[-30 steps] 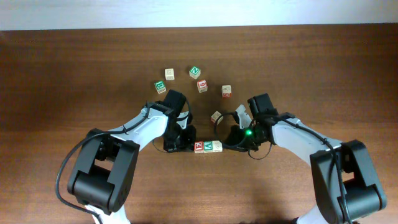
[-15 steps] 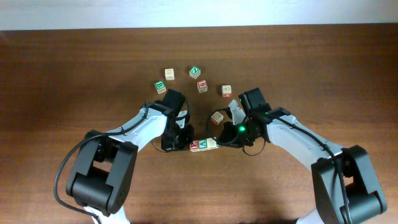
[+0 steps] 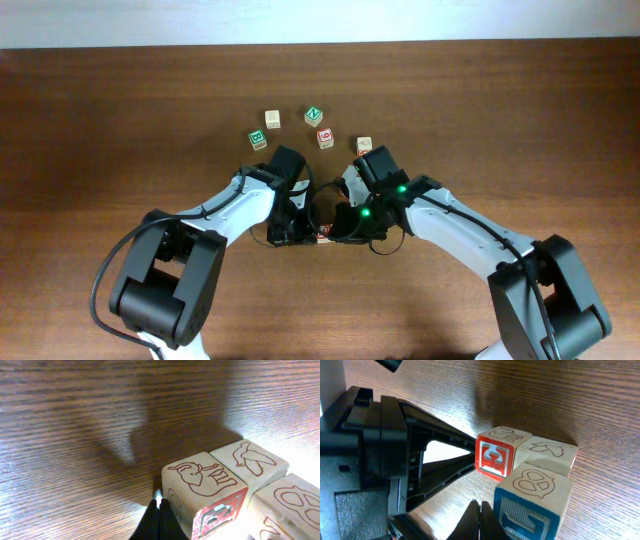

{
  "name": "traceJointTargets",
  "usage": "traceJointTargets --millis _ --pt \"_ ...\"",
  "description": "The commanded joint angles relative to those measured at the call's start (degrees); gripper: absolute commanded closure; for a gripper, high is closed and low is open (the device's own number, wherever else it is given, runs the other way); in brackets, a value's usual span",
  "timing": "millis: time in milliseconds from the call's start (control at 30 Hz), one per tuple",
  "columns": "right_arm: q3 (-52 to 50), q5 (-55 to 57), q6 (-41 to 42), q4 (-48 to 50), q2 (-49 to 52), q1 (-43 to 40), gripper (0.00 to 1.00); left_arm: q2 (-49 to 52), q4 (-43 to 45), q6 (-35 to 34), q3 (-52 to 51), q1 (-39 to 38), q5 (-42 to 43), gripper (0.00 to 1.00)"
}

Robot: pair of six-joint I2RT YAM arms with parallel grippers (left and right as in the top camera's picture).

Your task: Rotate 3 blocks

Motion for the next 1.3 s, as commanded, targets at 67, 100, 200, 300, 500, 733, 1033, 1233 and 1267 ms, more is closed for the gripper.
traceJointTargets --millis 67,100,200,300,500,733,1033,1233,1267 --pt "4.5 1.3 -0.4 -3.1 -0.7 -2.7 0.96 0.7 0.2 -0.1 -0.5 0.1 1.0 1.0" --pt "4.5 2.1 -0.4 -4.7 -0.7 -4.4 0.96 0.7 0.2 -0.1 -0.5 0.1 1.0 1.0" --pt "4.5 4.7 -2.6 -9.4 -0.7 -8.3 0.96 0.7 0.2 -0.1 -0.5 0.1 0.8 1.0" --pt "4.5 5.7 -4.1 -10.2 -0.7 -7.6 0.96 0.7 0.2 -0.1 -0.5 0.1 0.6 1.0" --pt "6.4 0.2 -11.0 -10.8 -5.4 -7.1 0.95 -0.6 0.2 -0.1 0.7 0.1 -0.3 1.0" --pt "5.2 3.1 -11.0 -11.5 -3.0 -4.0 0.95 -2.3 1.0 -0.1 2.2 0.2 -6.6 1.0" --pt "10.9 6.3 -13.2 -13.6 -5.0 -6.7 0.76 -20.6 1.3 -0.1 6.5 0.2 -23.2 1.0" --pt "12.7 8.8 -13.3 -15.4 -6.2 -10.8 0.02 -23.9 1.2 -0.1 6.5 0.2 -30.2 1.0" --pt "12.7 8.7 -13.3 -15.5 -6.2 -11.1 0.02 -23.9 1.3 -0.1 6.5 0.2 -31.2 1.0"
